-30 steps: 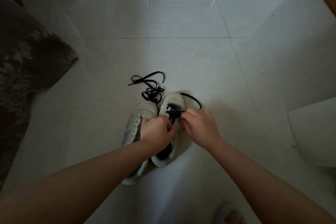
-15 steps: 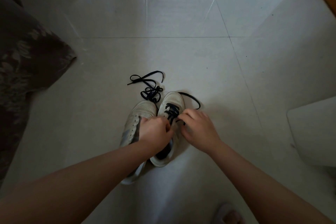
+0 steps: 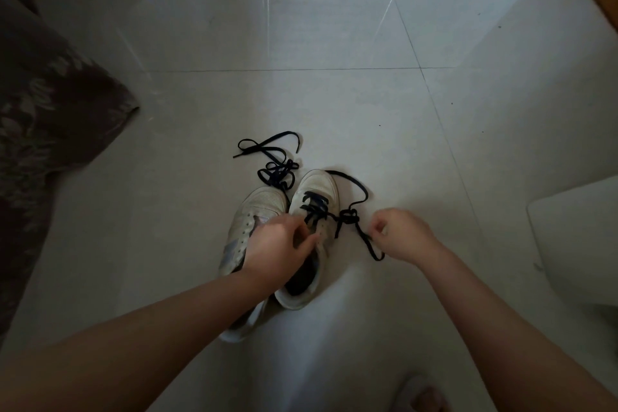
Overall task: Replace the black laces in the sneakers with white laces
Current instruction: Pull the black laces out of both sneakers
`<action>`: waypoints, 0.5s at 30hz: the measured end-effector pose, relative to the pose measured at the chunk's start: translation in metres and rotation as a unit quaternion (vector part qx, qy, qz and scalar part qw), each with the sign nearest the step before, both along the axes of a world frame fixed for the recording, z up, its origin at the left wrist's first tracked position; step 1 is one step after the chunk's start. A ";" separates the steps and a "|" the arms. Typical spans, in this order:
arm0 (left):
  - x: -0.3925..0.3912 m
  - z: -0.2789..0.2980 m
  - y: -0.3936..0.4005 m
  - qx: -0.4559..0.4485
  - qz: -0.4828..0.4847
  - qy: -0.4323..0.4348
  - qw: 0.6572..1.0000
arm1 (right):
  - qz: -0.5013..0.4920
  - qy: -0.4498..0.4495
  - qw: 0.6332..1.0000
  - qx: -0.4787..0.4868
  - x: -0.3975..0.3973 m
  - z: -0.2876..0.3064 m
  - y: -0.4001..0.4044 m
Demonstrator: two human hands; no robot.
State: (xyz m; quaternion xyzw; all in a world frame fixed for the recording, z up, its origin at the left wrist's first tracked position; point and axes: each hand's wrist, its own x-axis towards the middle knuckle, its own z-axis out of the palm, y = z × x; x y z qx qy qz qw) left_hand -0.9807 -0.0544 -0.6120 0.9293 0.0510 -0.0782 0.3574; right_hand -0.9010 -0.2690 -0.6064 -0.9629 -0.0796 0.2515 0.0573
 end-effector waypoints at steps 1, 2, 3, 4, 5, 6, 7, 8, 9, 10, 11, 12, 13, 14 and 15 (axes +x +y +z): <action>0.000 0.001 0.000 -0.004 0.013 0.009 1.000 | 0.009 0.013 1.000 0.003 -0.002 0.000 0.004; 0.001 0.001 0.001 -0.002 0.029 0.022 0.999 | 0.011 0.000 1.000 0.023 -0.003 0.002 0.011; 0.004 0.002 0.003 0.003 0.041 0.032 0.999 | 0.008 -0.028 0.997 0.066 -0.003 0.004 0.019; 0.006 0.002 0.005 0.012 0.045 0.036 0.998 | 0.008 -0.053 0.991 0.119 -0.004 0.005 0.029; 0.009 0.002 0.007 0.019 0.043 0.037 0.998 | 0.017 -0.064 0.983 0.171 -0.004 0.005 0.039; 0.011 0.002 0.008 0.024 0.038 0.037 0.998 | 0.039 -0.066 0.975 0.207 -0.005 0.005 0.048; 0.012 0.002 0.009 0.026 0.033 0.038 0.998 | 0.075 -0.065 0.972 0.215 -0.007 0.003 0.057; 0.013 0.002 0.009 0.027 0.028 0.038 0.999 | 0.110 -0.068 0.970 0.205 -0.008 0.000 0.064; 0.012 0.002 0.010 0.028 0.024 0.037 0.999 | 0.132 -0.076 0.970 0.191 -0.010 -0.003 0.069; 0.012 0.001 0.011 0.026 0.023 0.037 0.999 | 0.141 -0.085 0.969 0.185 -0.010 -0.004 0.072; 0.012 0.001 0.011 0.022 0.025 0.037 0.999 | 0.144 -0.098 0.965 0.194 -0.010 -0.005 0.072; 0.012 0.001 0.012 0.016 0.027 0.035 0.999 | 0.152 -0.117 0.959 0.209 -0.010 -0.004 0.072; 0.012 0.001 0.013 0.011 0.030 0.031 0.999 | 0.160 -0.132 0.953 0.223 -0.011 -0.004 0.070; 0.012 0.001 0.013 0.005 0.035 0.028 0.999 | 0.173 -0.142 0.946 0.233 -0.012 -0.003 0.068; 0.012 0.002 0.013 -0.003 0.040 0.025 0.999 | 0.188 -0.142 0.942 0.238 -0.015 -0.002 0.065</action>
